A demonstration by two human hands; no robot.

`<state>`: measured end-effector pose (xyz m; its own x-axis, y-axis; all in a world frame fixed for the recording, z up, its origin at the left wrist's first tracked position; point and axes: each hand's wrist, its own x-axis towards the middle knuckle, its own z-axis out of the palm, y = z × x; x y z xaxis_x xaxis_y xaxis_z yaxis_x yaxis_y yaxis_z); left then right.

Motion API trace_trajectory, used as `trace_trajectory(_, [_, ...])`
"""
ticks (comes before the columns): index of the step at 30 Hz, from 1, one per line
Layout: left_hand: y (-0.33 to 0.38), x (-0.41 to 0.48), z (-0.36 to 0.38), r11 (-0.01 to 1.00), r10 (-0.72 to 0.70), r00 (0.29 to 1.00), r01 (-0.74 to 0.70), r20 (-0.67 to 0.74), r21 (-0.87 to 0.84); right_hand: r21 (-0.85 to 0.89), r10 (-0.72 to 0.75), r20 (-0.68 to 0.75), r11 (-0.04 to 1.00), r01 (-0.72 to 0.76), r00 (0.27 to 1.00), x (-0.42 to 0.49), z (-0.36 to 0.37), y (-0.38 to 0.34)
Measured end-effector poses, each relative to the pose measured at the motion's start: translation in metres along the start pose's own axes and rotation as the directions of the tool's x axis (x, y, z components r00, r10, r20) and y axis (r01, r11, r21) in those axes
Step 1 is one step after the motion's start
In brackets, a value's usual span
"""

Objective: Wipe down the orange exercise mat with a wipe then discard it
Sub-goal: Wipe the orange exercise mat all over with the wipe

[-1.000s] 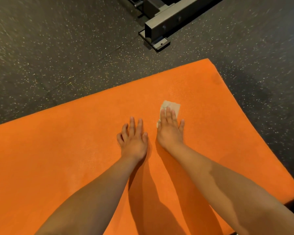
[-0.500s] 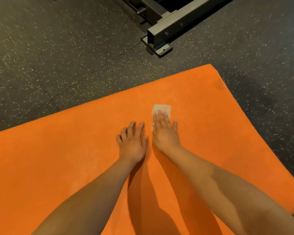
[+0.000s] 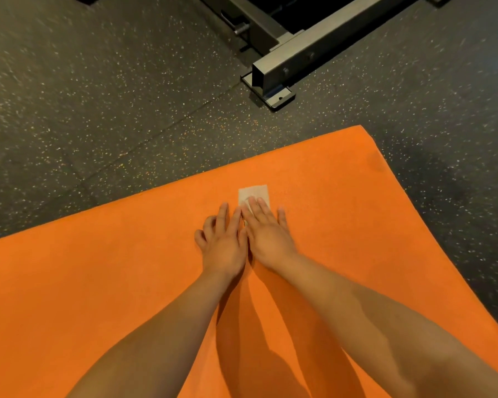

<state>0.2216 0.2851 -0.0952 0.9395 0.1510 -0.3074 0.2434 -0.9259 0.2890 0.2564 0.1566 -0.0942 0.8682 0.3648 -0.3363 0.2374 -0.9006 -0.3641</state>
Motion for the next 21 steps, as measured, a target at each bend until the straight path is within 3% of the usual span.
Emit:
trace_trajectory(3, [0.002, 0.010, 0.003, 1.000, -0.024, 1.000, 0.024, 0.017, -0.002, -0.065, -0.023, -0.032, 0.998, 0.021, 0.999, 0.011, -0.005, 0.025])
trace_trajectory(6, [0.000, 0.009, 0.004, 0.999, -0.018, 1.000, 0.018, 0.006, 0.026, 0.007, 0.256, -0.115, 0.966, -0.257, 0.960, 0.026, -0.017, 0.047])
trace_trajectory(8, [-0.001, 0.012, 0.002, 1.000, -0.018, 1.000, 0.018, -0.004, 0.023, 0.055, 0.339, -0.121, 0.941, -0.334, 0.933, 0.035, -0.021, 0.042])
trace_trajectory(14, [0.013, 0.045, -0.011, 0.996, -0.056, 0.997, 0.052, -0.054, -0.070, -0.049, -0.033, -0.032, 0.998, 0.031, 0.999, 0.042, -0.013, 0.015])
trace_trajectory(16, [0.017, 0.059, -0.014, 0.994, -0.080, 0.997, 0.081, 0.019, -0.072, -0.129, 0.062, -0.070, 0.989, -0.071, 0.996, 0.050, -0.021, 0.037])
trace_trajectory(19, [0.021, 0.063, -0.009, 0.993, -0.091, 0.991, 0.097, 0.094, -0.060, -0.053, 0.349, -0.151, 0.932, -0.360, 0.925, 0.062, -0.036, 0.062])
trace_trajectory(21, [0.022, 0.061, -0.006, 0.993, -0.093, 0.990, 0.101, 0.103, -0.069, 0.001, 0.341, -0.152, 0.939, -0.345, 0.928, 0.068, -0.036, 0.051])
